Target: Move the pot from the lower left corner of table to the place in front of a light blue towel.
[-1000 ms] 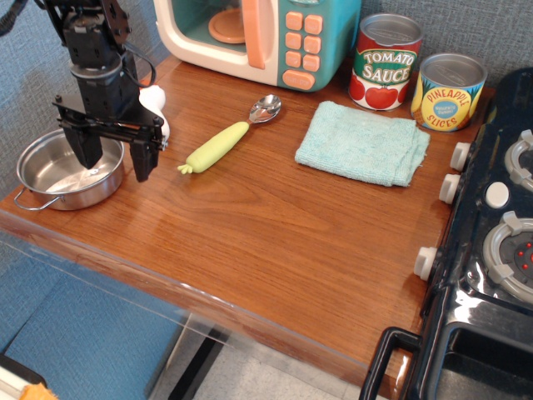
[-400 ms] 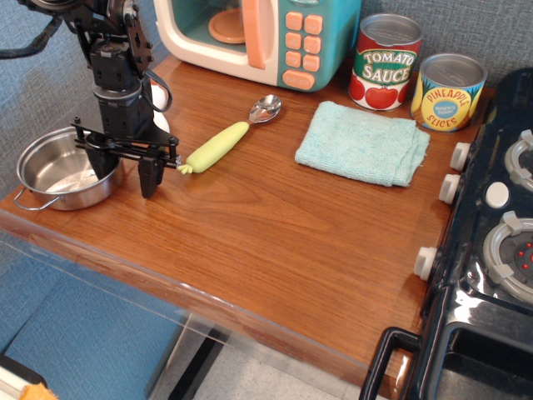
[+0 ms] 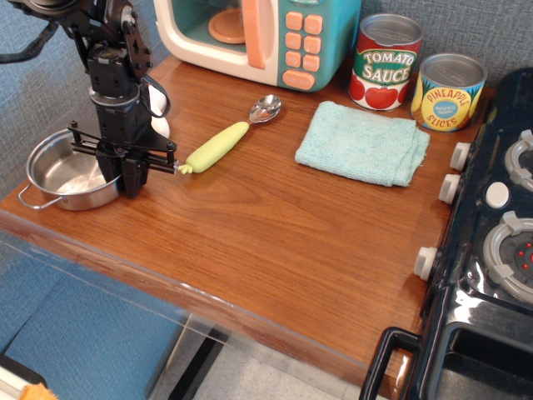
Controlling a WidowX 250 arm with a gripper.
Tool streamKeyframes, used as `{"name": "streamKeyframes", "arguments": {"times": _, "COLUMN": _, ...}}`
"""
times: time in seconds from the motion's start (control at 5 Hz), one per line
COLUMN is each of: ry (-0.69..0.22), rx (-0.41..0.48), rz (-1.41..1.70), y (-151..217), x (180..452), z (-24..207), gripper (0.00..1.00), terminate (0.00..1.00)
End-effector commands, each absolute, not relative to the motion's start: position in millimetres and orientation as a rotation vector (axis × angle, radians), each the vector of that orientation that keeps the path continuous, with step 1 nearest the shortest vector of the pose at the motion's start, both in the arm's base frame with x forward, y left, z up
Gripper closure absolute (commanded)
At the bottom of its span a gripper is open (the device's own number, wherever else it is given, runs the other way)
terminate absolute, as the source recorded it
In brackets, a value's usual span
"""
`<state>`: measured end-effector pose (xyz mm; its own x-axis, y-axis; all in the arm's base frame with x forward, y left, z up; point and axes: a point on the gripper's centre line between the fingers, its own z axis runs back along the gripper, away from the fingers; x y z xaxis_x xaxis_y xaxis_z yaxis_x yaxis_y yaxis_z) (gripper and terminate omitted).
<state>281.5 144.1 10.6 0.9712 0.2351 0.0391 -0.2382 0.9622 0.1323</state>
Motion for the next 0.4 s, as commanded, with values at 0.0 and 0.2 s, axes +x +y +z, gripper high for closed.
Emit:
{"name": "streamKeyframes", "arguments": {"times": 0.0, "ry": -0.178, "rx": 0.238, "rz": 0.300, "y": 128, "x": 279, "z": 65, "gripper": 1.00, "terminate": 0.00}}
{"name": "streamKeyframes", "arguments": {"times": 0.2, "ry": -0.206, "rx": 0.223, "rz": 0.178, "y": 88, "x": 297, "z": 63, "gripper": 1.00, "terminate": 0.00}}
